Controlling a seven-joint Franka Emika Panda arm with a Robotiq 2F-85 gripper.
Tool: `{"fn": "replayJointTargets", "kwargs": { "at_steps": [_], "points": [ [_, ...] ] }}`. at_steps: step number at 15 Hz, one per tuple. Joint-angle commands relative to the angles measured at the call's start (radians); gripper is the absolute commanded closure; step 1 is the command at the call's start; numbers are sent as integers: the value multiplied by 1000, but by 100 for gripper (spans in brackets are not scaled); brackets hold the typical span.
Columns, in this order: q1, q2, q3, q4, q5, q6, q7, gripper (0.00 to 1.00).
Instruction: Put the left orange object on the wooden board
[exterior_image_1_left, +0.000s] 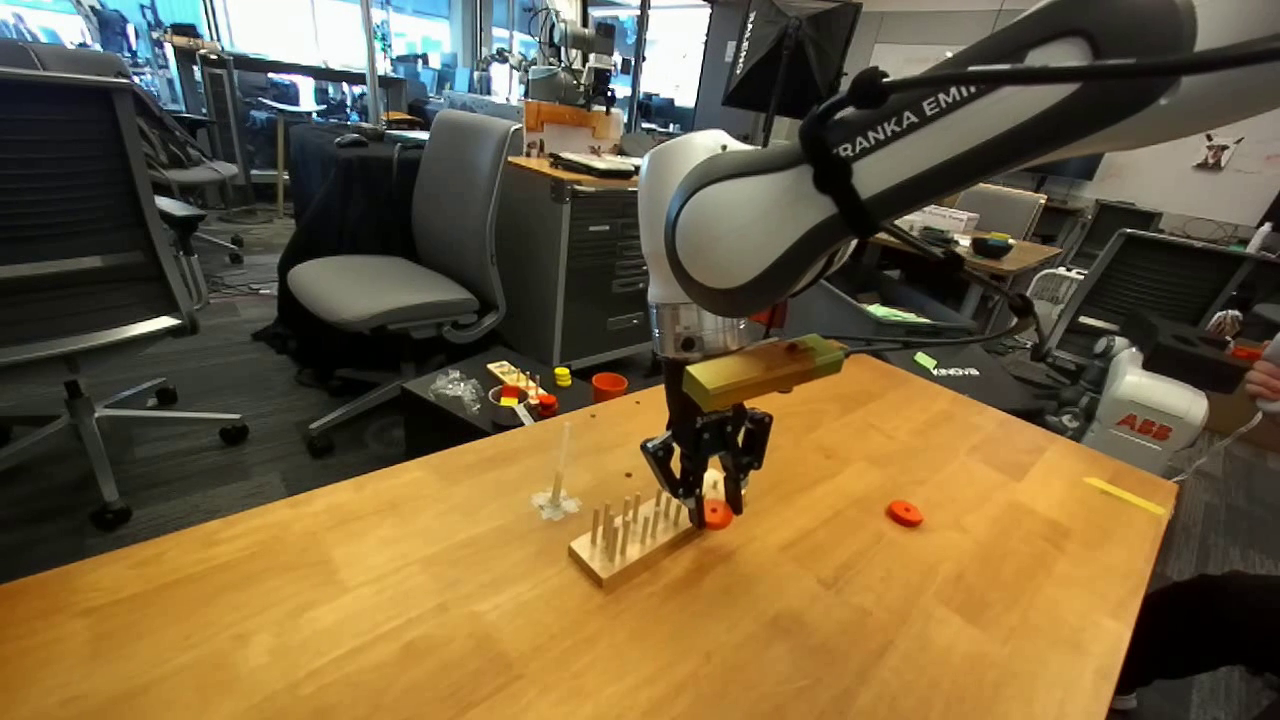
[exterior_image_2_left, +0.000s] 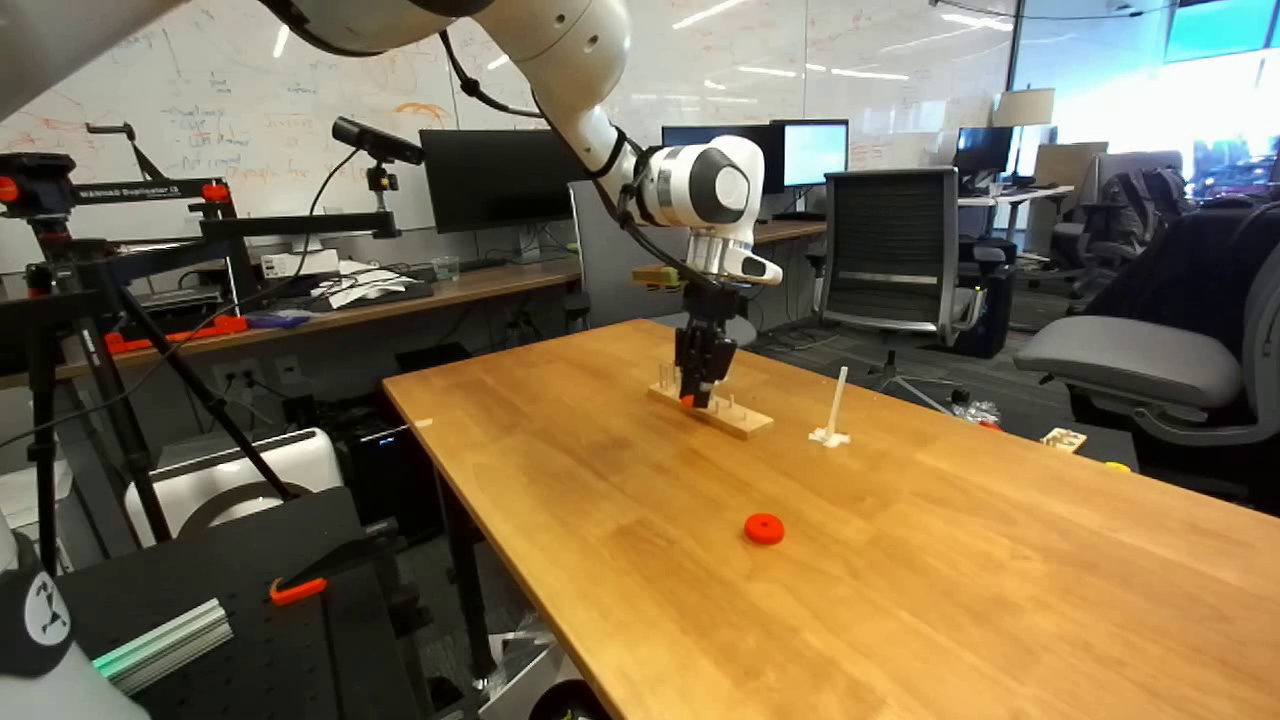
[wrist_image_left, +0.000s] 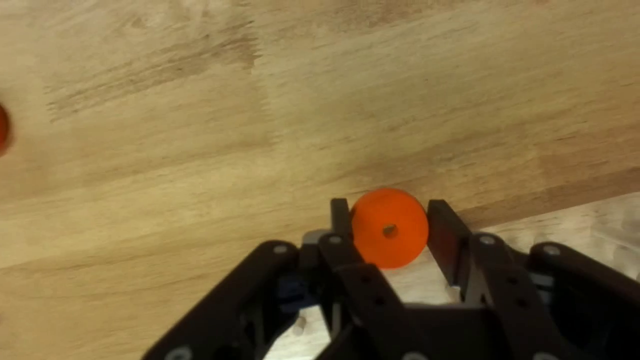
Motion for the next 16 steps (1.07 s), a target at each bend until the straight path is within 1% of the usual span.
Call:
{"fn": "replayJointTargets", "kwargs": {
  "at_steps": [1, 16],
  "points": [
    [15, -14, 3, -23, -4, 31, 31, 83],
    [44, -56, -6, -121, -10, 157, 114, 83]
  ]
}}
